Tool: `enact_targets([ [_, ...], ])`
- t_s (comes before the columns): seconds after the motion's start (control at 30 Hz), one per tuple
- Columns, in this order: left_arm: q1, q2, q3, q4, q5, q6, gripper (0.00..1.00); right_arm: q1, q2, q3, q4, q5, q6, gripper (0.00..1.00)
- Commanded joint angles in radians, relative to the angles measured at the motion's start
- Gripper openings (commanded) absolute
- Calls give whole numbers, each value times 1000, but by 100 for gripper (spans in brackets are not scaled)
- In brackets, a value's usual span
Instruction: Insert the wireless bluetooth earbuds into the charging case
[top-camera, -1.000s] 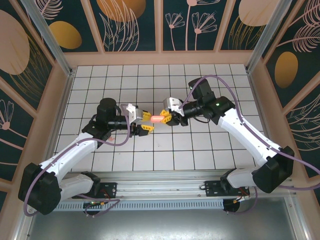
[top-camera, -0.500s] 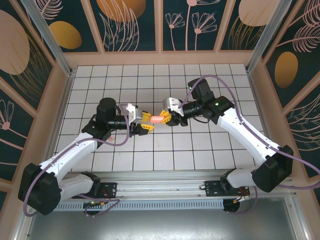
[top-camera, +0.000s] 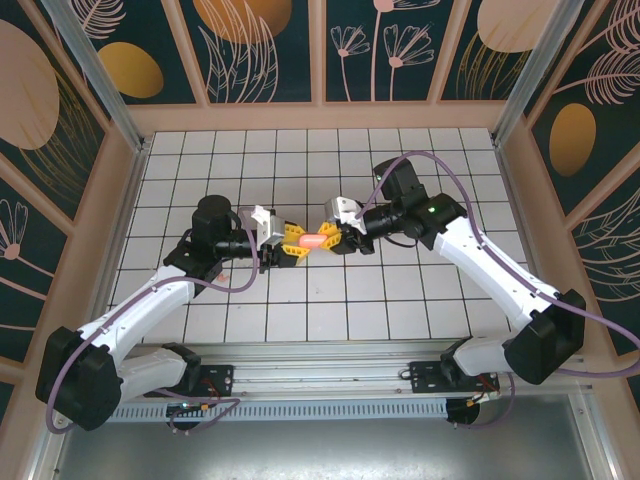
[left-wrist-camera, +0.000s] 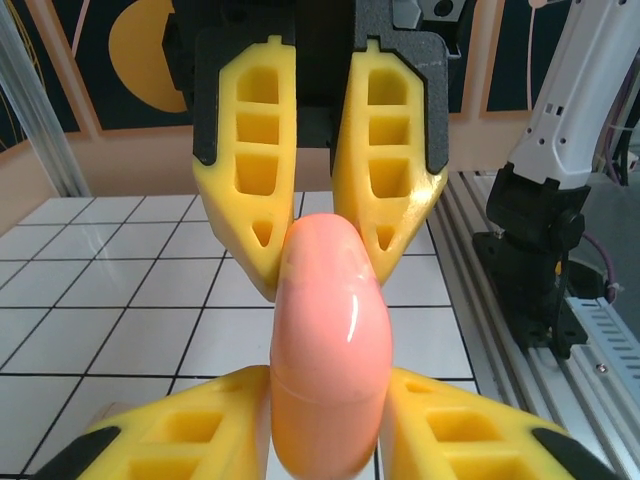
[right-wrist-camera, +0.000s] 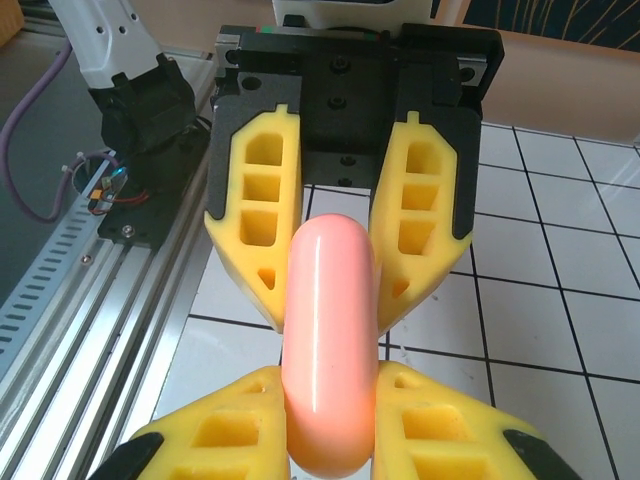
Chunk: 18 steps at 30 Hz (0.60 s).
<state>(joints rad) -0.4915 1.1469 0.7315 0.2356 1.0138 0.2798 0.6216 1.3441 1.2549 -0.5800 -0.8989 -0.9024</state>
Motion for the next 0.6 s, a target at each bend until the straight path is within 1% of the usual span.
enact_targets([
  [0.0, -7, -18, 24, 17, 22, 5, 27, 7, 4, -8, 28, -17, 19, 16],
  [0.1, -8, -20, 25, -3, 9, 24, 21, 8, 1, -11, 36, -12, 28, 17],
  [0.13, -8, -21, 24, -8, 5, 28, 20, 8, 1, -13, 43, -10, 36, 20],
  [0.2, -9, -24, 25, -17, -5, 39, 19, 8, -5, -22, 76, 0, 75, 32],
  [0.27, -8, -26, 26, -25, -9, 47, 19, 8, -10, -31, 110, 2, 100, 37],
  [0.57, -8, -25, 32, -78, -23, 85, 18, -7, -42, -56, 189, 20, 157, 38],
])
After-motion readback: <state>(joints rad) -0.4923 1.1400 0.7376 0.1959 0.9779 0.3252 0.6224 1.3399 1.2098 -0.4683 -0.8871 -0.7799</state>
